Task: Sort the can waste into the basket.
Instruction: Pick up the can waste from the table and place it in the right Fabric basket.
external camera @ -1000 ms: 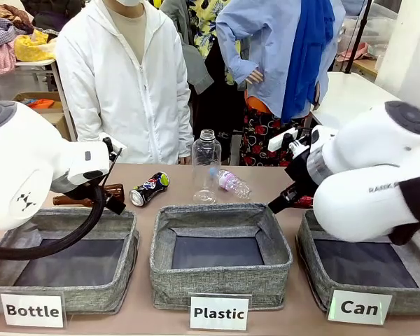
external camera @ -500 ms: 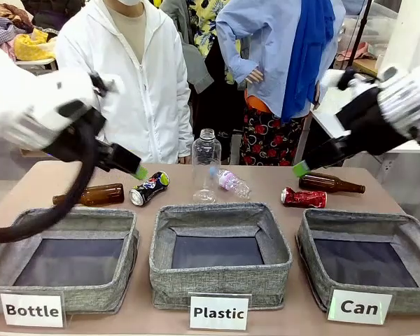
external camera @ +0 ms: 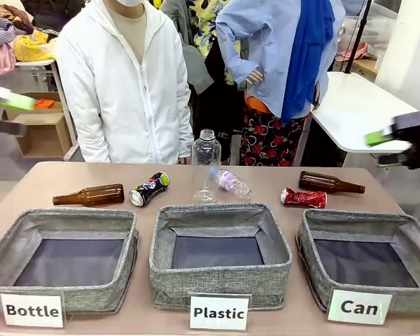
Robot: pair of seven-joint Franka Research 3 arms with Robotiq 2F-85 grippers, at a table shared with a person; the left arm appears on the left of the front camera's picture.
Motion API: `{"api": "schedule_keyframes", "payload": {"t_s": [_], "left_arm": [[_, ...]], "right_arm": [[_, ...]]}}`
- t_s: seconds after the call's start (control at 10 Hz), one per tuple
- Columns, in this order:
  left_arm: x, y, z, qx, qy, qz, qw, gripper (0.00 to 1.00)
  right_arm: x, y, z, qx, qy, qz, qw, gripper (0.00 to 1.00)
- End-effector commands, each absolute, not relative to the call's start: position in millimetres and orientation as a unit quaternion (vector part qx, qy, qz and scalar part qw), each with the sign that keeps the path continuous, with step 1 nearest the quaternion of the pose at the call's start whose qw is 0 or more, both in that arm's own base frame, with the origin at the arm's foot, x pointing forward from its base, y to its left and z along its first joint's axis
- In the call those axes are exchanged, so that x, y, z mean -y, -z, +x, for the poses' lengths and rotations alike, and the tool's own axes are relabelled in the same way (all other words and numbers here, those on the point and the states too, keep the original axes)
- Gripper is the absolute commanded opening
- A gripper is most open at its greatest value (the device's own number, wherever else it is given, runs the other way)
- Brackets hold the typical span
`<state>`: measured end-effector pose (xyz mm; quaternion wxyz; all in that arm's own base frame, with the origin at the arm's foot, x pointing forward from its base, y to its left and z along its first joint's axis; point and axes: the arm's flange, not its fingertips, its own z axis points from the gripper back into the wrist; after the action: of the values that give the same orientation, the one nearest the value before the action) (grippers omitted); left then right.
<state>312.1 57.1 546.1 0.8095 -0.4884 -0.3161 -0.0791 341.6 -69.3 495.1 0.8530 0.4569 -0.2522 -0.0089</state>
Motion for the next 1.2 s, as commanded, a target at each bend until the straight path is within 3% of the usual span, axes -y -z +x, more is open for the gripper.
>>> {"api": "schedule_keyframes", "payload": {"t_s": [0.0,0.3,0.4,1.1], "left_arm": [[-98,-413,267,0.330,-0.051,-0.565,0.754,1.00],[-104,-380,282,0.314,-0.145,-0.580,0.737,1.00],[-184,-436,313,0.320,-0.123,-0.575,0.743,1.00],[-184,-438,312,0.305,-0.132,-0.577,0.746,1.00]], "right_arm": [[91,-425,299,0.282,0.083,0.511,0.808,1.00],[124,-398,297,0.287,0.177,0.559,0.758,1.00],[155,-440,332,0.272,0.147,0.532,0.788,1.00],[155,-440,332,0.272,0.147,0.532,0.788,1.00]]}}
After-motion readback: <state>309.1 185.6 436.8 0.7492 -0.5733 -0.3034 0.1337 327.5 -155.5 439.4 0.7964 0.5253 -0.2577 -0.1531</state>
